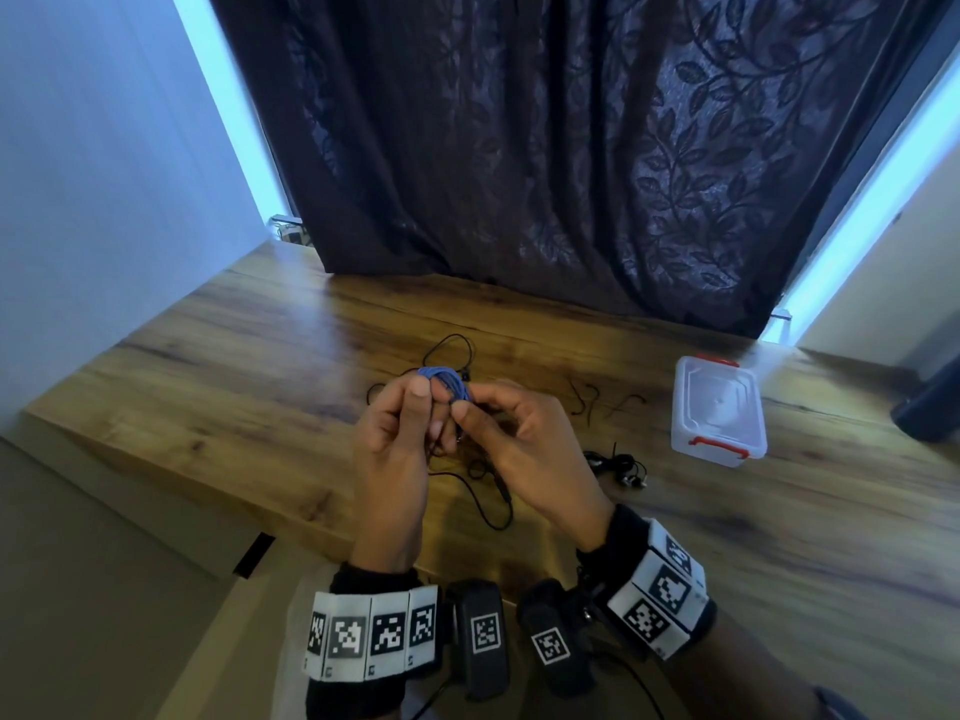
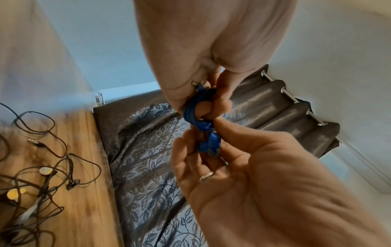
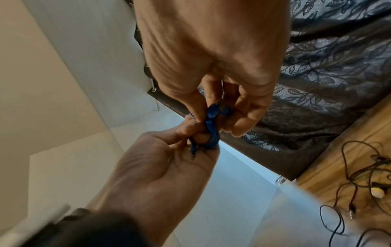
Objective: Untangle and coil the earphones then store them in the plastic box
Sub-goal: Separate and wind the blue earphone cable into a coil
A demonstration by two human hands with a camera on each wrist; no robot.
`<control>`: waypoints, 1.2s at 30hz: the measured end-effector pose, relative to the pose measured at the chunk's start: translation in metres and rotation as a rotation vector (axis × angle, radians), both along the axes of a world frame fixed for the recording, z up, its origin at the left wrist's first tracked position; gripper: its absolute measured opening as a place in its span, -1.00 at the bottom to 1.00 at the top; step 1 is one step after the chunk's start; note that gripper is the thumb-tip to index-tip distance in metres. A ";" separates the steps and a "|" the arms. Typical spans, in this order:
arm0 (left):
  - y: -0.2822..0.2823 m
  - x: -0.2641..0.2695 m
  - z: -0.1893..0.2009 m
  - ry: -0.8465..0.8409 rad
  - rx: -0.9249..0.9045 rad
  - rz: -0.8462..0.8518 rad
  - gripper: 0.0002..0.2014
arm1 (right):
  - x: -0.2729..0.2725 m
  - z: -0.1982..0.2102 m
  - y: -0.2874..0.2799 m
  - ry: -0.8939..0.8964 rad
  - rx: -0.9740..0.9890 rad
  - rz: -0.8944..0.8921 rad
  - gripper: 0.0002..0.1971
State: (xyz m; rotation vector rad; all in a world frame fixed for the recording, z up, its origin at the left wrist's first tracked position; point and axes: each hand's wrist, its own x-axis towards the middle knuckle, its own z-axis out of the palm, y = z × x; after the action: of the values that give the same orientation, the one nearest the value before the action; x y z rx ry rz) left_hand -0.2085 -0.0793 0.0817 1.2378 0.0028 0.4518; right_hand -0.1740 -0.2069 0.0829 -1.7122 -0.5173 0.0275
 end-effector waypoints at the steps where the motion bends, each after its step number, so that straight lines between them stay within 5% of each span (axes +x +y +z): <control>1: -0.001 0.000 0.000 -0.003 0.014 0.009 -0.71 | 0.001 0.001 0.000 -0.006 -0.020 -0.004 -0.85; 7: 0.002 0.002 -0.001 0.005 0.053 0.010 -0.72 | 0.006 0.008 -0.002 0.065 -0.067 -0.012 -0.81; 11: -0.003 -0.001 0.004 0.009 -0.096 -0.178 -0.72 | 0.008 0.008 -0.002 0.170 -0.085 0.113 -0.79; 16: -0.004 0.000 0.002 0.063 -0.080 -0.110 -0.70 | 0.009 0.005 -0.012 0.309 -0.140 0.293 -0.70; 21: 0.004 0.003 -0.005 0.062 0.050 -0.067 -0.72 | 0.017 0.014 -0.040 0.125 -0.355 0.202 -0.60; 25: 0.002 0.002 -0.009 0.082 0.232 -0.194 -0.70 | 0.021 0.034 -0.047 -0.019 -0.214 0.115 -0.61; 32: -0.007 0.000 -0.017 0.141 0.513 -0.293 -0.70 | 0.023 0.027 -0.040 -0.016 -0.271 0.198 -0.77; 36: -0.005 0.001 -0.025 0.207 0.498 -0.306 -0.69 | 0.022 0.022 -0.039 -0.055 -0.289 0.162 -0.84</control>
State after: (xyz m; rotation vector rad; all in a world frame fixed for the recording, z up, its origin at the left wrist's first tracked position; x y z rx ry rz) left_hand -0.2074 -0.0842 0.0570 1.7379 -0.1276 0.0517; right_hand -0.1515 -0.2459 0.1049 -1.9523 -0.7195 0.1790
